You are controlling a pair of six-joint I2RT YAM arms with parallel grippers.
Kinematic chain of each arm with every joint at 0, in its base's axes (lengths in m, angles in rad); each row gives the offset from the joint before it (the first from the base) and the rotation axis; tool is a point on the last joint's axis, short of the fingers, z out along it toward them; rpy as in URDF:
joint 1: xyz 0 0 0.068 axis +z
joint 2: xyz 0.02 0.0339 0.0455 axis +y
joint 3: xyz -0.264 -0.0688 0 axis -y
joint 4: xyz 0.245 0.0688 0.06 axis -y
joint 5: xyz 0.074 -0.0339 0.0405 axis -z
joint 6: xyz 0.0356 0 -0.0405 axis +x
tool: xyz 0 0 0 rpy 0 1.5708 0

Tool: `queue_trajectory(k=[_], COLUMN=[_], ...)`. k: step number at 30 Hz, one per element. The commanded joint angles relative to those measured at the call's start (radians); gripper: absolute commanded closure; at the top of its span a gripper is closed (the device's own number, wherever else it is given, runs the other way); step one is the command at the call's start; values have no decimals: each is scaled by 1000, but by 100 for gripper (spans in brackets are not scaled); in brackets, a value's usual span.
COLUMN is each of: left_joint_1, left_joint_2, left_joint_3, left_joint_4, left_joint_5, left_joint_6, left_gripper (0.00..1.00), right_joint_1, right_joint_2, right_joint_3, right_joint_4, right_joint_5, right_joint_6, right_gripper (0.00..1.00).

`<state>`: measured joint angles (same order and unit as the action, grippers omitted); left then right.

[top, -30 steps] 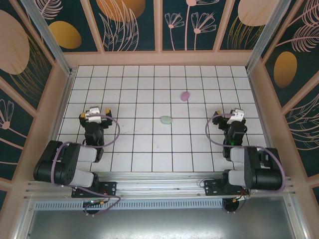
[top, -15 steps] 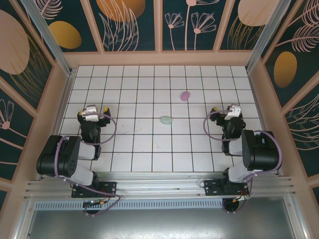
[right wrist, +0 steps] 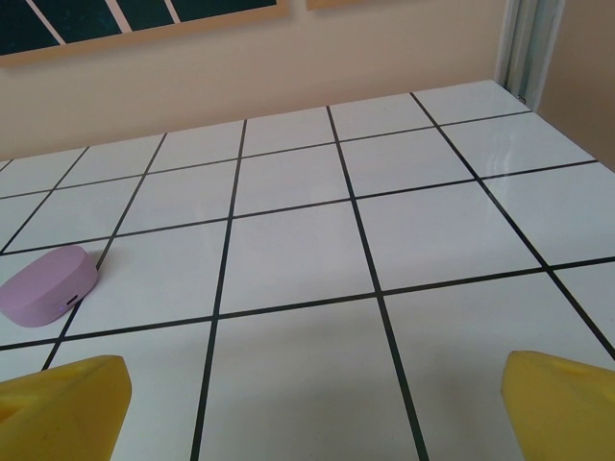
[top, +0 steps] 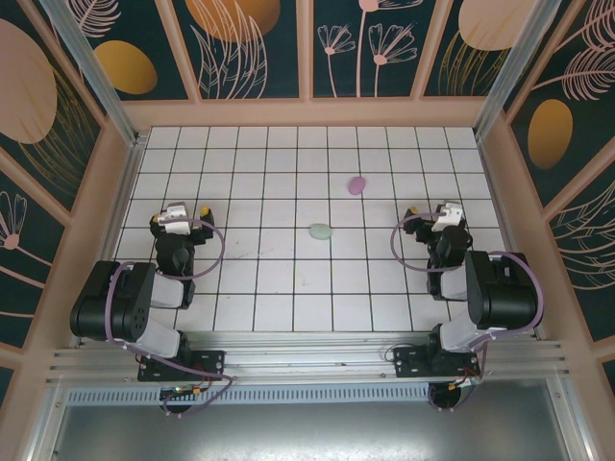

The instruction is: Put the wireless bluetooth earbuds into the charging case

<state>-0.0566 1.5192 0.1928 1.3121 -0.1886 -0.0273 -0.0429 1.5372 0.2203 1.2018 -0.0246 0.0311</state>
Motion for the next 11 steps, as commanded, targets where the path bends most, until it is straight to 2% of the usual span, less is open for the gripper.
queue_trajectory(k=[1, 11], left_joint_1=[9, 10], left_joint_2=[-1, -2], left_joint_3=[17, 17], left_joint_4=[7, 7], left_joint_5=[14, 14], left_joint_6=[-13, -13], left_gripper=[1, 1], right_joint_1=[7, 9], right_joint_2=[2, 2], right_joint_3=[16, 17], right_joint_4=[38, 36], right_joint_5=[0, 1], right_joint_6=[-13, -14], right_gripper=[1, 1])
